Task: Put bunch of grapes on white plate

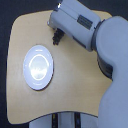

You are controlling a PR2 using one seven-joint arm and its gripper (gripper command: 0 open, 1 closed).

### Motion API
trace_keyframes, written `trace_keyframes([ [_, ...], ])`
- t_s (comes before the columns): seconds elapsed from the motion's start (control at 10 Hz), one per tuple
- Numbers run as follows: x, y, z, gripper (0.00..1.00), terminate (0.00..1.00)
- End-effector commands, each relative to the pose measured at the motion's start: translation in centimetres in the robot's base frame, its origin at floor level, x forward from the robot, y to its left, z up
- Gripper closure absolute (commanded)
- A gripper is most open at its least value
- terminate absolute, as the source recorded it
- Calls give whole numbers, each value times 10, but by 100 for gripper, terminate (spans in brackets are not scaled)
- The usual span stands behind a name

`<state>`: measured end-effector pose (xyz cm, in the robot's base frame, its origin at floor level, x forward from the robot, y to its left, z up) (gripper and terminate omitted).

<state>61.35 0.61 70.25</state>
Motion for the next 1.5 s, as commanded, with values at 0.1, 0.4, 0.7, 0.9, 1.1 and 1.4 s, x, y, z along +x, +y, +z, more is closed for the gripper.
trace_keyframes([
  [0.1,-4,7,-4,100,0],
  [0.4,4,7,1,100,0],
  [0.7,6,2,6,100,0],
  [0.9,7,-2,9,100,0],
  [1.1,6,-2,11,100,0],
  [1.4,4,0,18,100,0],
])
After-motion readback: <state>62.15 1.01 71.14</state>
